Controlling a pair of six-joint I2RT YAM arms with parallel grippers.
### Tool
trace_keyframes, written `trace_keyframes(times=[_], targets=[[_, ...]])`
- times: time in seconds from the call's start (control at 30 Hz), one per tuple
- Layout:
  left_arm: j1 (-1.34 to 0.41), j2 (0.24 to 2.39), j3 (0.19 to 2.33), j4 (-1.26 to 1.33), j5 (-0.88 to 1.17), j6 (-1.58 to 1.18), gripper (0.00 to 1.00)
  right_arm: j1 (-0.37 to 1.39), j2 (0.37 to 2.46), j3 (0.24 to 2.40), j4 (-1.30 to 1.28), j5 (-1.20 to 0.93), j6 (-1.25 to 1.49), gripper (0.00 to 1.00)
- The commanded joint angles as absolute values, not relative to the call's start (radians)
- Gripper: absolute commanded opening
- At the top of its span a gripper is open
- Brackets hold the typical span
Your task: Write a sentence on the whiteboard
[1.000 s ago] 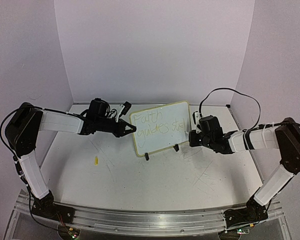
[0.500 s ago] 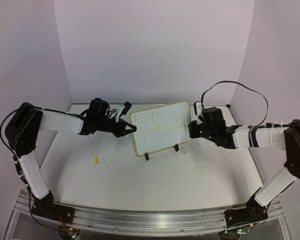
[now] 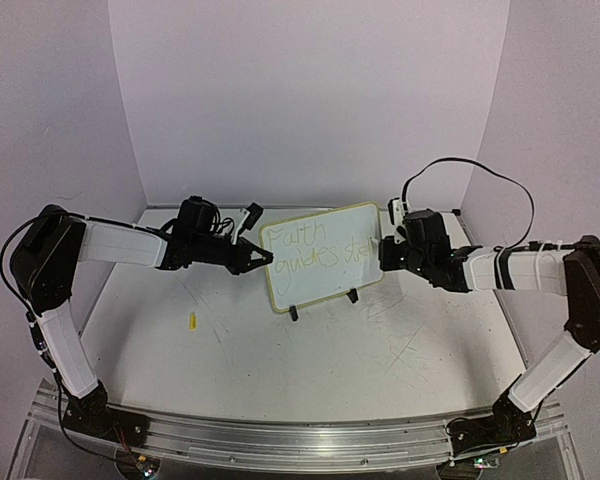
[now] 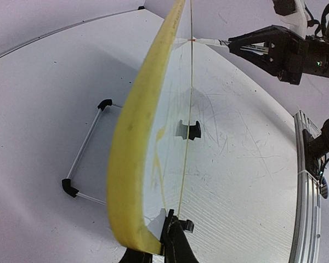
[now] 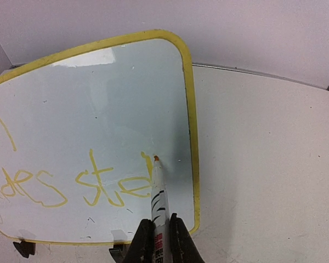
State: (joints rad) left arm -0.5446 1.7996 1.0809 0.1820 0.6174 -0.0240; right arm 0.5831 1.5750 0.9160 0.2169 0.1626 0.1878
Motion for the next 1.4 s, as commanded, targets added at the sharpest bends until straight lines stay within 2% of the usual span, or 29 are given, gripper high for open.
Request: trace_keyframes(times=[0.0,0.57,1.37], targets=[[-0.517,1.809,1.089,0.101,0.391,0.088,0.0,0.58,1.594,0.958,0.242,0.16,0.18,0.0],[-0.517,1.81,1.089,0.1,0.39,0.087,0.0,0.58,1.571,0.916,0.228,0.249,0.21,0.0],[-0.517,1.81,1.087,0.1,0.391,0.089,0.0,0.604,1.586,0.879,0.228,0.132,0.234,0.0]])
